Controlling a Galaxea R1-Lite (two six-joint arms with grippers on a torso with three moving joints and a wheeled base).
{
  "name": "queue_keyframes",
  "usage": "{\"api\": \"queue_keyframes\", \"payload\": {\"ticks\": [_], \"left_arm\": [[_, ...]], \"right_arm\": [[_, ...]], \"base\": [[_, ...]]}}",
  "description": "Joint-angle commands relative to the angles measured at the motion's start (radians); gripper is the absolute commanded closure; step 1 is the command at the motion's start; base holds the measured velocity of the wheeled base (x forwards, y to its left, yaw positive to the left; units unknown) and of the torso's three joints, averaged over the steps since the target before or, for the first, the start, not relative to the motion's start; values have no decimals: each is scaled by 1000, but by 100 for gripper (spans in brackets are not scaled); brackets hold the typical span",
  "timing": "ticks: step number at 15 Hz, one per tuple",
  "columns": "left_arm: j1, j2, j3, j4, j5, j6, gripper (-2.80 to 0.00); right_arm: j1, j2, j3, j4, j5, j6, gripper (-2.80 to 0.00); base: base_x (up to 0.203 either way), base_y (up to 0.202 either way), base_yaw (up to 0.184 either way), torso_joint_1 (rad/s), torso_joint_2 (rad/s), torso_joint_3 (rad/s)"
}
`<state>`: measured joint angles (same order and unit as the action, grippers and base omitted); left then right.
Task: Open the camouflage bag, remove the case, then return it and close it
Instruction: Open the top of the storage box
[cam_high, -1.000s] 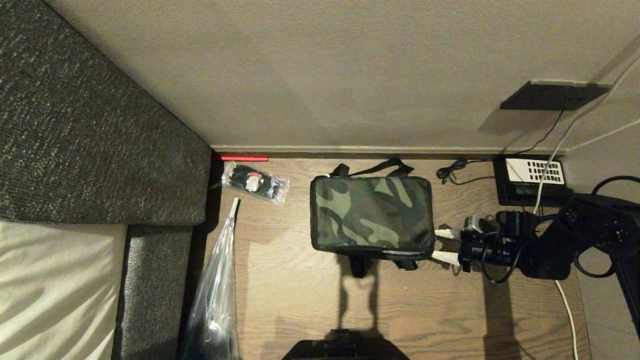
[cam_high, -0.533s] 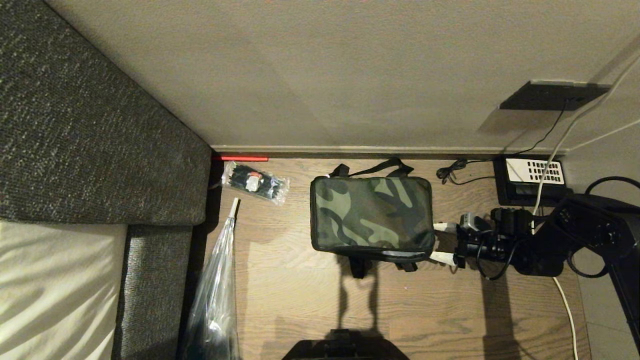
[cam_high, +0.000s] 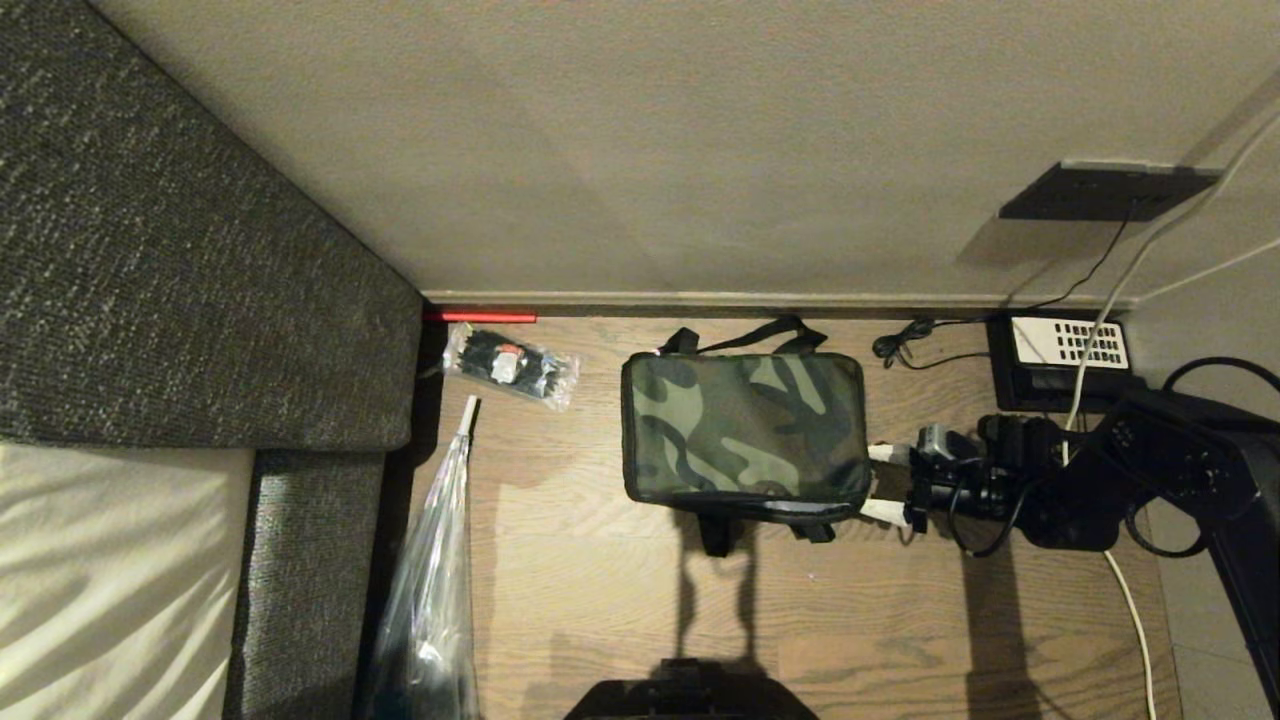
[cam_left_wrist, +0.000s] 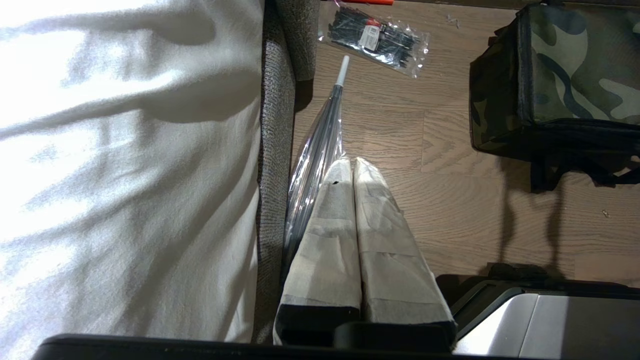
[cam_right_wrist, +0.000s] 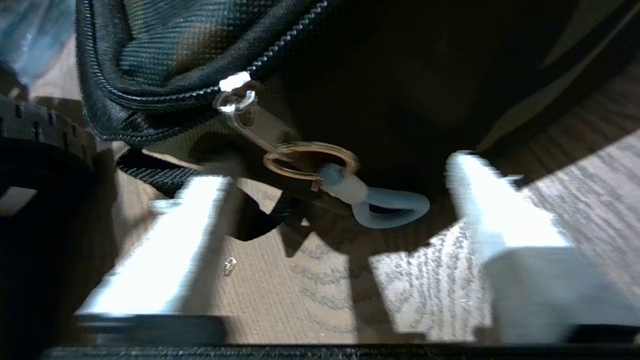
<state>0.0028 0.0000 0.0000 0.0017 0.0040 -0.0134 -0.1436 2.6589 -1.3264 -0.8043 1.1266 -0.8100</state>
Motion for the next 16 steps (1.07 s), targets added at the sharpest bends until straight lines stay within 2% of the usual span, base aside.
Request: {"api": "queue_keyframes", "payload": {"ticks": [1, 11, 16], "left_arm": [[0, 0, 2, 0, 1, 0, 0], [0, 0, 0, 0, 1, 0, 0], [0, 0, 2, 0, 1, 0, 0]], "right_arm": [[-1, 4, 2, -6, 10, 0, 0], [-4, -10, 13, -6, 10, 0, 0], [-34, -49, 27, -3, 10, 21, 0]], "base": [[0, 0, 0, 0, 0, 0], [0, 0, 0, 0, 0, 0], [0, 0, 0, 0, 0, 0]]}}
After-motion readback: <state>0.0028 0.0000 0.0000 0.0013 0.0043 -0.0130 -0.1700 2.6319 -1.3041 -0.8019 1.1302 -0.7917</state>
